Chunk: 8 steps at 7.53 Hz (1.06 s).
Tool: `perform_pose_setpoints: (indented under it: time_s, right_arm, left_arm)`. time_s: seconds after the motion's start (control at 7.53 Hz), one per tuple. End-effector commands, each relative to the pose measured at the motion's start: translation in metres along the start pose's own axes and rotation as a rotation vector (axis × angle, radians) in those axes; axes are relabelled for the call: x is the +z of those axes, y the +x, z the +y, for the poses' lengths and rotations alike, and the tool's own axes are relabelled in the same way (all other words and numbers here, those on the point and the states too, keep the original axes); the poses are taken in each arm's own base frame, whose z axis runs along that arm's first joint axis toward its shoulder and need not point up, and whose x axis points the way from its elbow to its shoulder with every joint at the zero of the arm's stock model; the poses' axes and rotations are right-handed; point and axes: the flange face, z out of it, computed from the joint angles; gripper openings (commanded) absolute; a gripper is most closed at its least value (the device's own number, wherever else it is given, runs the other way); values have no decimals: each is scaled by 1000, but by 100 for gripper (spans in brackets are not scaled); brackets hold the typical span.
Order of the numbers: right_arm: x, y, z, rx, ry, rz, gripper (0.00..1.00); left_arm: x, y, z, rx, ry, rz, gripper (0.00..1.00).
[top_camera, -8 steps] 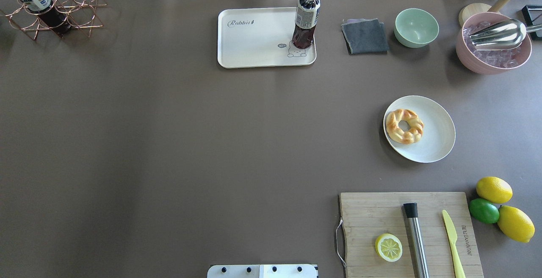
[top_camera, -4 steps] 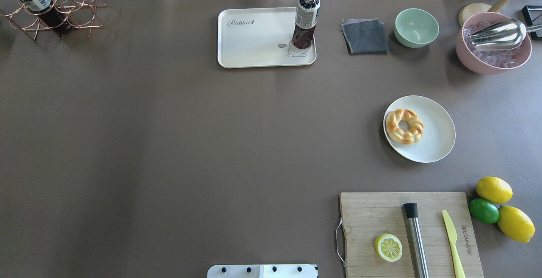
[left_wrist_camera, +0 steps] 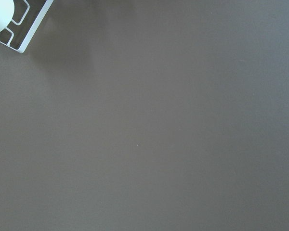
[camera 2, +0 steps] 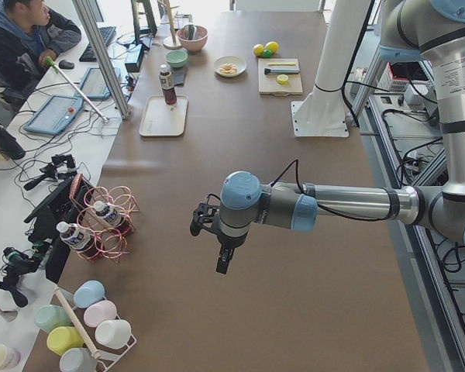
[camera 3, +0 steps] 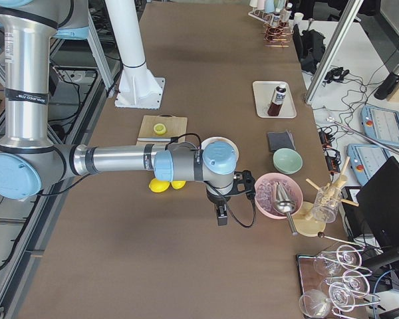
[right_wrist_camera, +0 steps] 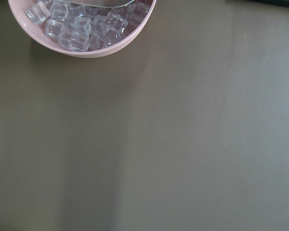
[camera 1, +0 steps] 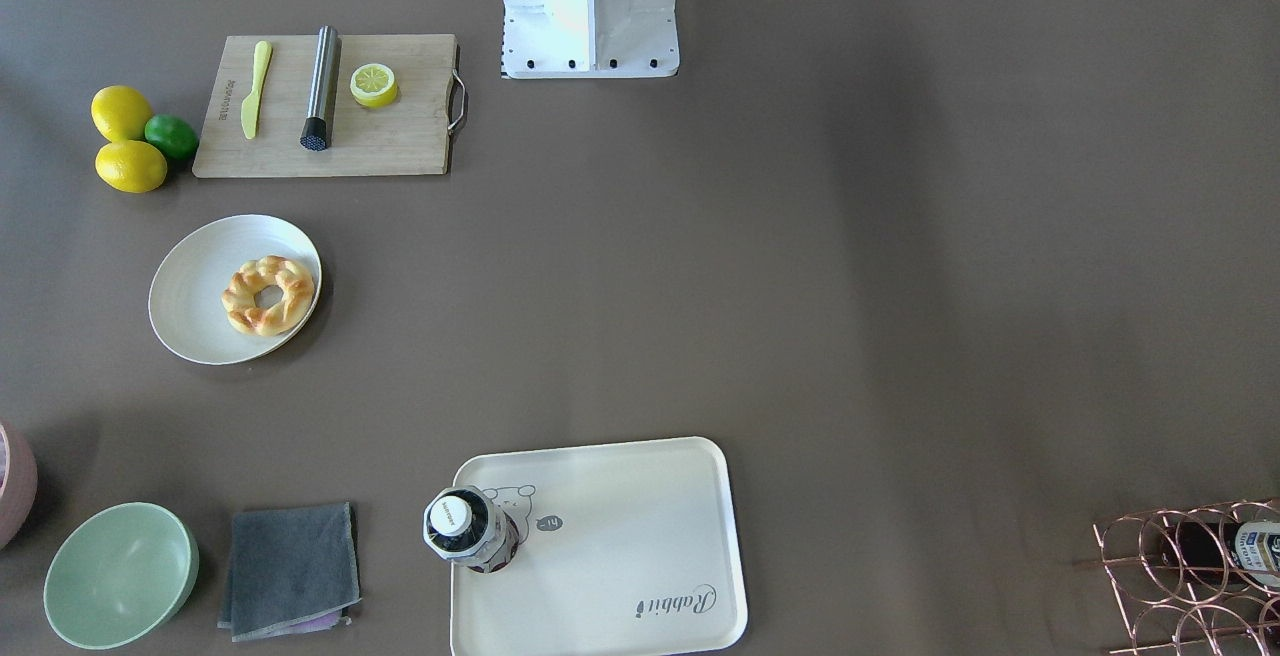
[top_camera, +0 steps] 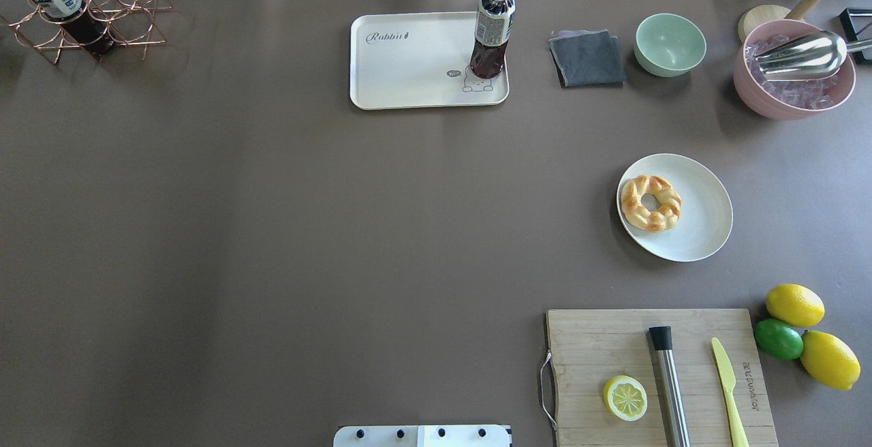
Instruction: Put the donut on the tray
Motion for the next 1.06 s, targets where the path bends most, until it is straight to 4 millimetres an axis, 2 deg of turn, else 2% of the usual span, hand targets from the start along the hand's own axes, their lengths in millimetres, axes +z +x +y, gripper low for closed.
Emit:
perform_pose_setpoints:
  time_s: [0.0, 0.13, 0.27, 0.4, 0.93]
  right_arm:
    - [1, 1, 0, 1, -1, 0, 100]
    - [0, 0, 0, 0, 0, 0, 100]
    - [1, 1, 0, 4, -2, 0, 100]
    - [3, 2, 7, 9, -8, -2, 100]
    - [6, 4, 9, 13, -13, -2, 100]
  left_arm:
    - [-1, 0, 0, -1, 3, 3, 98]
    - [-2, 0, 1, 0, 5, 0, 98]
    - [-14, -10, 12, -38, 32, 7, 98]
    - [-19, -10, 21, -49, 38, 7, 98]
    - [-29, 1, 24, -32, 54, 4, 98]
